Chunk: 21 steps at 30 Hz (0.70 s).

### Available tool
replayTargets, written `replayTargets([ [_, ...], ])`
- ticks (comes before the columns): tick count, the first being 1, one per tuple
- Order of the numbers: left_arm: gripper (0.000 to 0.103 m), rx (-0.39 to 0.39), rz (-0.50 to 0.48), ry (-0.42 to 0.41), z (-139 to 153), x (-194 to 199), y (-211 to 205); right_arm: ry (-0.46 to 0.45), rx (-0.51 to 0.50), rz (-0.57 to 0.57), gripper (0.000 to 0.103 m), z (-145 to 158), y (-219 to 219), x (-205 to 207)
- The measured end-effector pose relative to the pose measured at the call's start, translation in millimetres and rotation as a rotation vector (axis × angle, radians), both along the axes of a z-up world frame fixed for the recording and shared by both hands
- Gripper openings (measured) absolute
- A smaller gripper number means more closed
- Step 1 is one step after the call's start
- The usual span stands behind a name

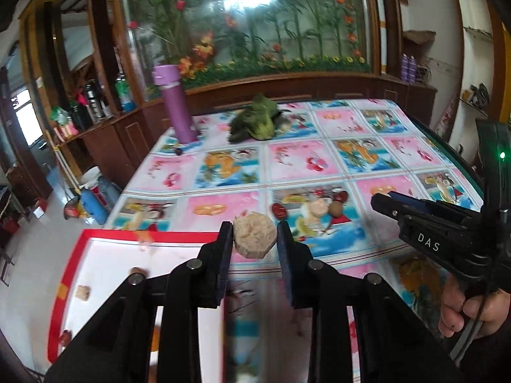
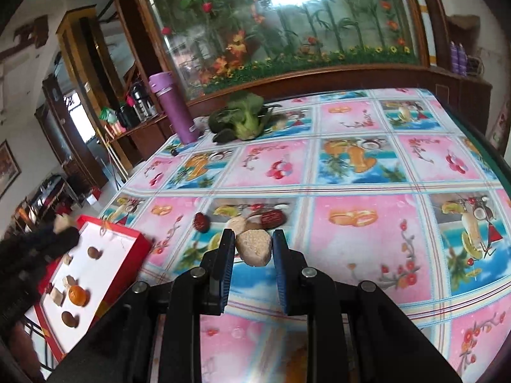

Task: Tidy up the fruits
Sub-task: 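Carry both beige cakes from the pile over the white tray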

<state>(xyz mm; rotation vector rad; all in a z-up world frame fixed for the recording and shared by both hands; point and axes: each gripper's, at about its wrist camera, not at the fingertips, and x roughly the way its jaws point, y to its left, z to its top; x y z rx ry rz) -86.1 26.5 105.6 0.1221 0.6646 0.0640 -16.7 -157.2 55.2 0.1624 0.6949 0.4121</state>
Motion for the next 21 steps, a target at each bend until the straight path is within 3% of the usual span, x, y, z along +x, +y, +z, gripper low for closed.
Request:
replayTargets([
  [14, 0.03, -0.021, 0.167, -0.064, 6.0, -39.9, 90.5, -0.042, 0.007, 0.199, 0.022, 29.0, 115.3, -43.5],
  [21, 0.03, -0.041, 0.222, -0.067, -2.0, -48.6, 121.9, -0.022, -0.037, 0.259, 0.022, 22.5, 152.9, -52.6],
])
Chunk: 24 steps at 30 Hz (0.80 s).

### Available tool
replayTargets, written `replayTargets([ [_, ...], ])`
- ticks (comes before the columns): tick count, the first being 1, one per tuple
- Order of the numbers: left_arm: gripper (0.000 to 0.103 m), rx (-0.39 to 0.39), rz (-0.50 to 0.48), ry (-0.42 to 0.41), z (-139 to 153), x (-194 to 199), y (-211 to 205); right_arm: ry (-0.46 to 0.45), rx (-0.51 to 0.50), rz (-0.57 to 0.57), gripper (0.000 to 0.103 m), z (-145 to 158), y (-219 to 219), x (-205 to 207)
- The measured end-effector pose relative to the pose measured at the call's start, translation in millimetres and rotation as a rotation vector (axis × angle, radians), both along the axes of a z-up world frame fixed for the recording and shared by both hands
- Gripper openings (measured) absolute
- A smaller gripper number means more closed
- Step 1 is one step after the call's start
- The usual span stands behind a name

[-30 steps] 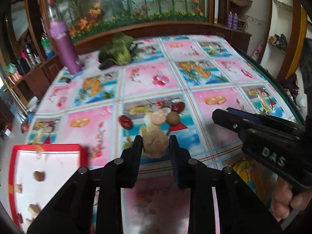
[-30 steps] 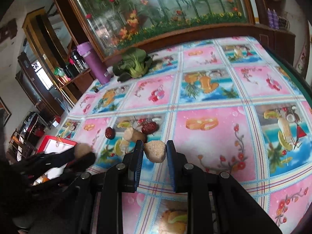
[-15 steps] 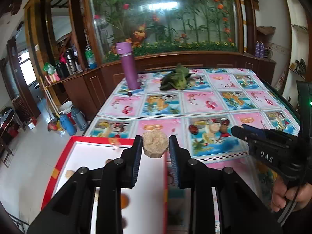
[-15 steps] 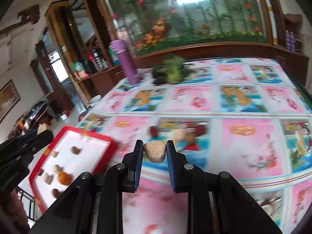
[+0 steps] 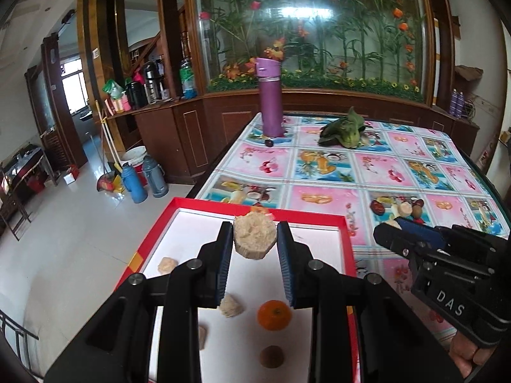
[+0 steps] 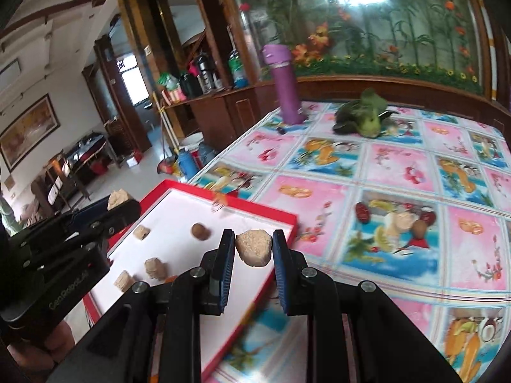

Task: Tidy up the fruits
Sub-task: 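Carry both beige cakes from the pile over the white tray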

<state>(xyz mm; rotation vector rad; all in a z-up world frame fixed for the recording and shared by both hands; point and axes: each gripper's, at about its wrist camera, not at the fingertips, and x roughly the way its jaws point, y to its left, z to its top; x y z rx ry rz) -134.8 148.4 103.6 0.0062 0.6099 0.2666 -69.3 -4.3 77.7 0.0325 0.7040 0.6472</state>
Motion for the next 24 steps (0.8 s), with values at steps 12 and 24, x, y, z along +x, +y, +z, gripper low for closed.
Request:
replayTargets([
  [12, 0.03, -0.03, 0.049, 0.02, -16.1, -1.2, 35.8, 0.012, -0.054, 0.056, 0.022, -11.6, 41.3, -7.2],
  [24, 0.03, -0.04, 0.083, 0.063, -34.6, 5.4, 58.8, 0.055, -0.091, 0.063, 0.022, -26.7, 62.2, 0.1],
])
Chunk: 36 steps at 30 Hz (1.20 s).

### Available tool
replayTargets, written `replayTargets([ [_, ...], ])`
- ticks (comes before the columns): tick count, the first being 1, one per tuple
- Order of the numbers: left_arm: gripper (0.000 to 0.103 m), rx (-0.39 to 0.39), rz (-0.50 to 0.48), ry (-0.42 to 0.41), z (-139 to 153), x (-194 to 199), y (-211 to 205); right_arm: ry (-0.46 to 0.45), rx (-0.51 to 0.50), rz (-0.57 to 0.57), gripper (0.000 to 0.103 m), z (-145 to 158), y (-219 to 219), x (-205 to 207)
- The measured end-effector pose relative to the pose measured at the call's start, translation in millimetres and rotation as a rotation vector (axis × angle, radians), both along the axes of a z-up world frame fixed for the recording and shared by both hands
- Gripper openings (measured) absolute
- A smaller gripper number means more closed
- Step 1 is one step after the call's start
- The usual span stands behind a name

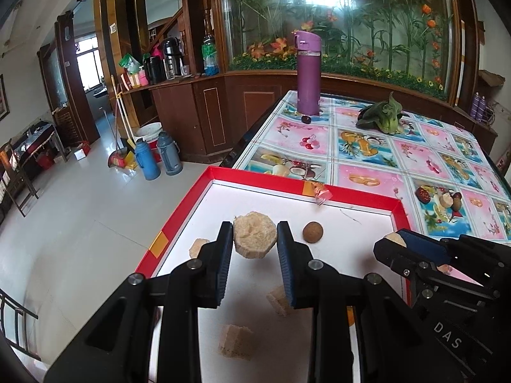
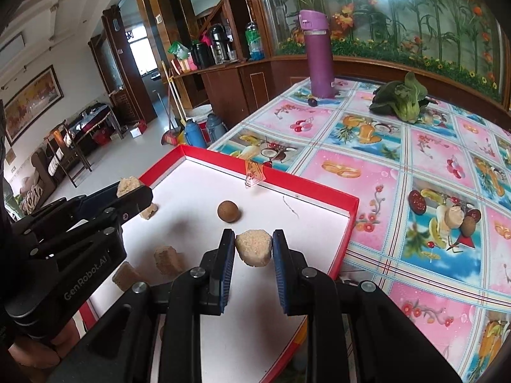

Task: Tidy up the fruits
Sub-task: 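Carry both beige cakes from the pile over the white tray, then lower both beige cakes into the tray and open both tools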

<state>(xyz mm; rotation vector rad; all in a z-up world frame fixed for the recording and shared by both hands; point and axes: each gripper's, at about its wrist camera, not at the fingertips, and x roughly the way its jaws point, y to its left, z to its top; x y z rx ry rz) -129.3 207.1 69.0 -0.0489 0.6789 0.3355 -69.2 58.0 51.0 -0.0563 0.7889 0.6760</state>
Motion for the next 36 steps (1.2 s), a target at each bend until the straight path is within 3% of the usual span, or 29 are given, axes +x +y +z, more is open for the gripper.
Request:
replayTargets([
  [26, 0.03, -0.026, 0.025, 0.058, -22.3, 6.5, 18.2, 0.095, -0.056, -0.023, 0.022, -21.5, 12.4, 9.9],
  [36, 0.03, -0.006, 0.019, 0.14, -31.9, 13.5, 17.3, 0.138, -0.075, -0.015, 0.022, -29.0, 17.4, 11.0],
])
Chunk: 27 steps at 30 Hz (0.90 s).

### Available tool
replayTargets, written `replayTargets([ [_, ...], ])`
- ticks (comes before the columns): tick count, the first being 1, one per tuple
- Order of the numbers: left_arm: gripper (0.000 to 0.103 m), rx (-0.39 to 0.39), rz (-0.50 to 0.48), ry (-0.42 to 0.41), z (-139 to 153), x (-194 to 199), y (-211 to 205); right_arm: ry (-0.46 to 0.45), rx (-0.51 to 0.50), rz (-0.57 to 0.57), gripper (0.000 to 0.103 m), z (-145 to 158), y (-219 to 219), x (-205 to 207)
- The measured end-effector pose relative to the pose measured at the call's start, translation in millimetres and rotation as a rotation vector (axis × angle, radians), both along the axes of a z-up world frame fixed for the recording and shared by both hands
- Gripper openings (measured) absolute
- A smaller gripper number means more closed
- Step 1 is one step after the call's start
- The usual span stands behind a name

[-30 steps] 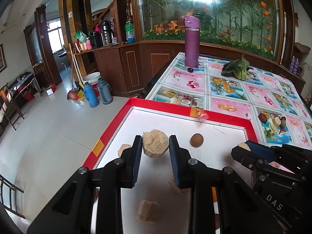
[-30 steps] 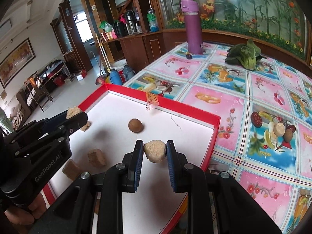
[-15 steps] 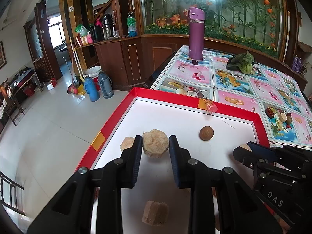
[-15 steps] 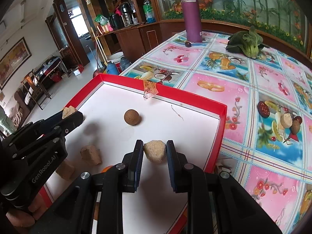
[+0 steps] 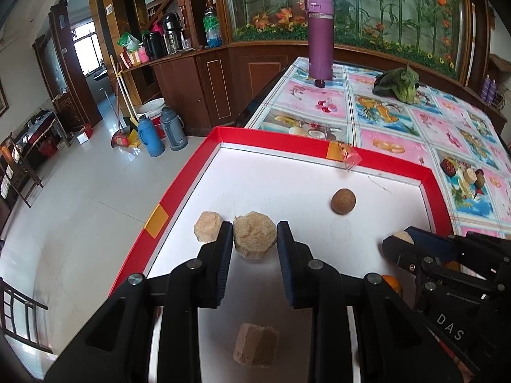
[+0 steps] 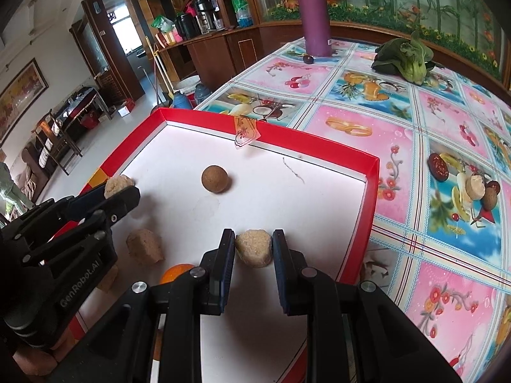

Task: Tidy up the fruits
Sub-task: 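Lower both beige cakes into the tray and open both tools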

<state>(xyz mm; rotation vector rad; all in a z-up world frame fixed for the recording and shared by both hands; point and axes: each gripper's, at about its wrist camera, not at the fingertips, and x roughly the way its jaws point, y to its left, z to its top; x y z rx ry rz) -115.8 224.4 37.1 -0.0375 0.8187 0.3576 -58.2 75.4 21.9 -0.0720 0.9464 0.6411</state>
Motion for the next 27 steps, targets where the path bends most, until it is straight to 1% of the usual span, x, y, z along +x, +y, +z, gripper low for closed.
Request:
replayTargets([
  [12, 0.031, 0.022, -0.013, 0.099, -11.6, 8.5, -3.0, 0.0, -0.027, 0.013, 0.023, -2.0, 4.2, 0.8],
  [13, 0.036, 0.022, -0.008, 0.099, -11.2, 8.3, -2.6, 0.002, -0.029, 0.018, 0.023, -2.1, 4.5, 0.7],
  [14, 0.046, 0.022, -0.003, 0.097, -10.6, 8.0, -1.9, 0.004, -0.03, 0.022, 0.024, -1.8, 4.8, 0.8],
  [15, 0.053, 0.017, -0.003, 0.104, -10.7, 8.6, -1.4, 0.009, -0.025, 0.026, 0.025, -1.6, 3.9, 1.2],
  [16, 0.068, 0.006, -0.004, 0.11, -10.9, 9.0, -0.2, 0.016, -0.018, 0.027, 0.027, -1.1, 2.8, 1.6],
  [17, 0.075, -0.003, -0.007, 0.111, -10.7, 9.1, 0.2, 0.022, -0.004, 0.022, 0.029, 0.0, -0.6, 2.4],
  [20, 0.075, 0.009, -0.003, 0.095, -6.9, 6.1, -1.2, 0.017, 0.068, -0.001, 0.029, 7.6, -16.6, 5.2],
  [22, 0.075, 0.001, 0.008, 0.092, -5.2, 4.2, 0.6, -0.002, 0.103, -0.021, 0.03, 13.4, -29.9, 7.0],
  [24, 0.075, 0.0, 0.015, 0.081, -1.5, 1.5, 1.6, -0.026, 0.124, -0.045, 0.031, 17.9, -43.8, 9.2],
  [27, 0.075, 0.003, 0.02, 0.063, 6.8, -1.3, 1.7, -0.045, 0.123, -0.096, 0.032, 20.3, -68.6, 16.4],
])
